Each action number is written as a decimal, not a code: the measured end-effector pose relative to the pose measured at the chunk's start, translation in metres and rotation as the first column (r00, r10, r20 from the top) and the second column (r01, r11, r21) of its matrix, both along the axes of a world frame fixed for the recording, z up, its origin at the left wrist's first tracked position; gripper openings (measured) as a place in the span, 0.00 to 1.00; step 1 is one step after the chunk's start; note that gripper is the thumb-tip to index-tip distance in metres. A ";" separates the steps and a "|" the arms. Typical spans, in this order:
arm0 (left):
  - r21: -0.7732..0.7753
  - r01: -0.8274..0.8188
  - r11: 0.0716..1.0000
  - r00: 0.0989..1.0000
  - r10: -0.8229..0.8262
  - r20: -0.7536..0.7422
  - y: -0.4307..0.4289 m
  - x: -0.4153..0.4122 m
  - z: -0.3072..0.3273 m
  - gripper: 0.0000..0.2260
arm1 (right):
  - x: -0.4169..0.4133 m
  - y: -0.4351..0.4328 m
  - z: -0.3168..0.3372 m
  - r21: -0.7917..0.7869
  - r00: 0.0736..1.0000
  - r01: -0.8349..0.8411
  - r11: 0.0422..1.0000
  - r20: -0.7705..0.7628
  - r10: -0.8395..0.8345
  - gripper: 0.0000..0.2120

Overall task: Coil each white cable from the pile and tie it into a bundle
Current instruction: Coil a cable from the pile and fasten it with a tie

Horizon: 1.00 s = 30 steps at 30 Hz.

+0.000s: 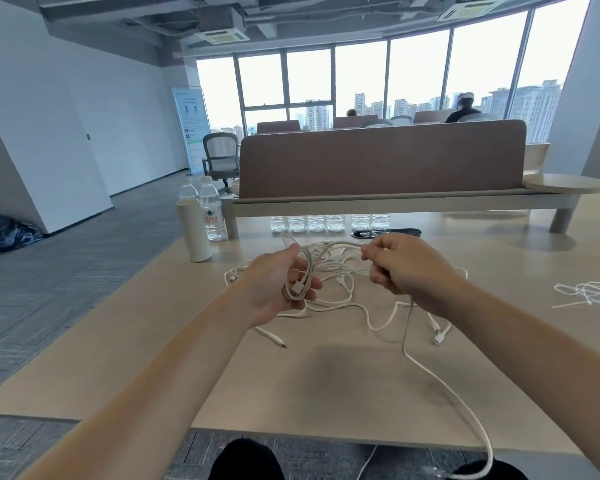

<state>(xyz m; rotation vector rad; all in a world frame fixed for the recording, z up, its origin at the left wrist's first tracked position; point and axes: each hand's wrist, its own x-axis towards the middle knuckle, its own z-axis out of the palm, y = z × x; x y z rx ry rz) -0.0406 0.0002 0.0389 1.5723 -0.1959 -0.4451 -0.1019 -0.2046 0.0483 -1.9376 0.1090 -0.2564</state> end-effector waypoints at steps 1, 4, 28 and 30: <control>-0.002 0.002 1.000 1.000 -0.002 -0.009 -0.003 -0.001 0.000 0.18 | 0.001 0.005 0.001 -0.031 0.999 0.034 0.999 0.031 -0.033 0.10; -0.011 0.013 1.000 0.999 -0.013 -0.035 -0.010 -0.003 -0.002 0.19 | 0.003 0.019 0.002 -0.082 0.986 0.136 0.987 0.104 -0.127 0.10; -0.036 -0.004 0.999 1.000 0.005 0.023 -0.025 -0.011 -0.009 0.08 | -0.007 0.054 -0.011 -0.443 0.979 -0.170 0.880 0.027 0.202 0.13; -0.050 -0.055 0.997 0.997 0.057 0.041 -0.023 -0.008 -0.008 0.09 | -0.009 0.053 -0.014 -0.345 0.973 -0.217 0.913 -0.007 0.229 0.13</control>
